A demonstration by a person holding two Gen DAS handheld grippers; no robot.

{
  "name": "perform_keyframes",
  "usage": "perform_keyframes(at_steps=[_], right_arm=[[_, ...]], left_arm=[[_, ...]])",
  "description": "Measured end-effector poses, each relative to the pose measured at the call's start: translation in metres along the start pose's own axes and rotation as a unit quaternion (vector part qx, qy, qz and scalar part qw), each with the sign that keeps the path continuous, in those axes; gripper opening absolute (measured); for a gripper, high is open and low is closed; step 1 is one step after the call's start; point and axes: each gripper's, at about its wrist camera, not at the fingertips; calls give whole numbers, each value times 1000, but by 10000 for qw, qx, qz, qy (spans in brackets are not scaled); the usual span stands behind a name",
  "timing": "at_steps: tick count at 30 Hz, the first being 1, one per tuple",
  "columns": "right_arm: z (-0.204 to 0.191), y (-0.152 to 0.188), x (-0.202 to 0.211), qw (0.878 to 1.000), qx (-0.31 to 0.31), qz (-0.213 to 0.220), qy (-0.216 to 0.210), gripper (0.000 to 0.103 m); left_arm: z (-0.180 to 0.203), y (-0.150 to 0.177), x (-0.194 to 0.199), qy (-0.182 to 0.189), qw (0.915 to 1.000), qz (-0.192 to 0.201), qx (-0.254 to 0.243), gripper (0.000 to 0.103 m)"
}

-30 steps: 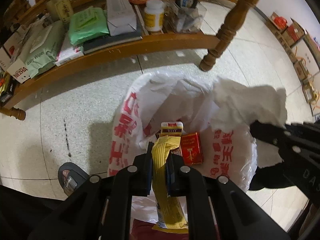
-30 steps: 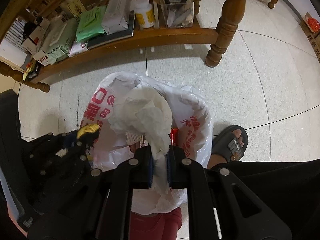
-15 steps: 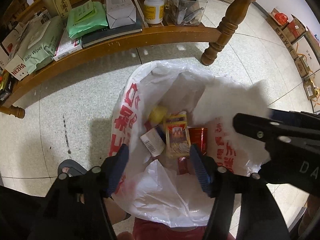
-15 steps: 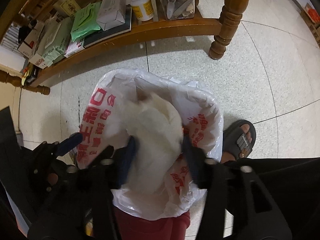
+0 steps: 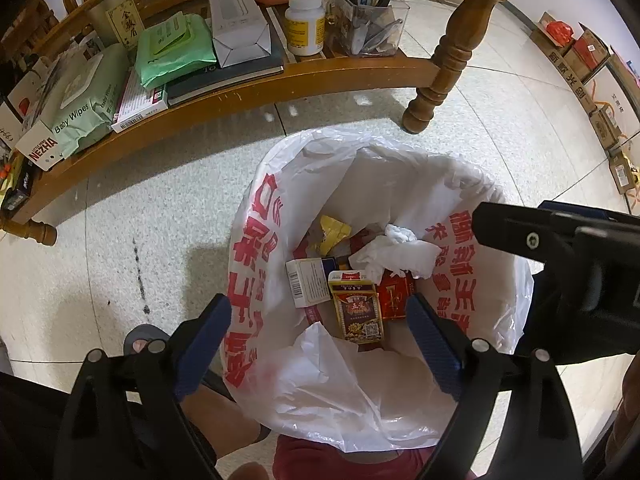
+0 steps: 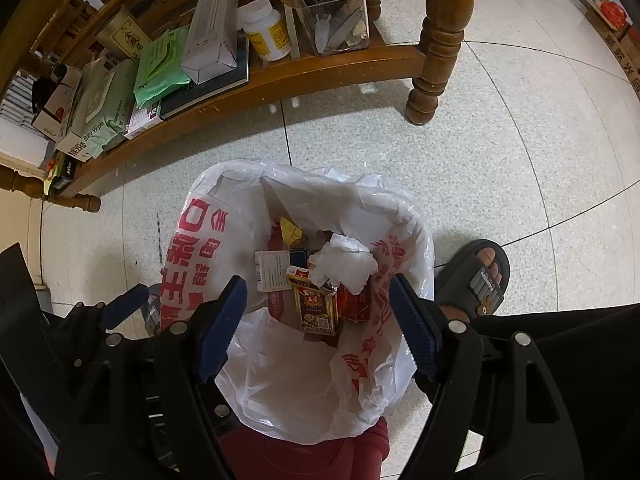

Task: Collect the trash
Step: 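Raise both tools from the bag back toward the table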

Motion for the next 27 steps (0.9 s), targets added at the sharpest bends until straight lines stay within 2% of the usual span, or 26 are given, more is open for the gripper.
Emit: perform_keyframes(at_steps=[12, 18, 24, 27], right_arm=[[6, 0, 13, 9997, -163, 194, -19, 76], [6, 2, 27, 9991, -170, 381, -33, 81], [6, 6, 63, 9953, -119, 954, -82, 81], [8, 8, 89, 9901, -106, 1392, -162, 81]], left_arm=[[5, 0, 13, -38, 9997, 217, -146, 87], [1, -2, 28, 124, 9989, 448, -9, 87], [-1, -9, 59, 311, 9951, 929, 145, 87], [-2, -13, 78, 348, 9920, 1194, 206, 89]])
Point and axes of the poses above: each gripper's, at about its wrist camera, not at the fingertips, and x roughly against the way its jaws point, z to its right, y to its underside, and after that the axes turned 4 degrees about -z, right-handed
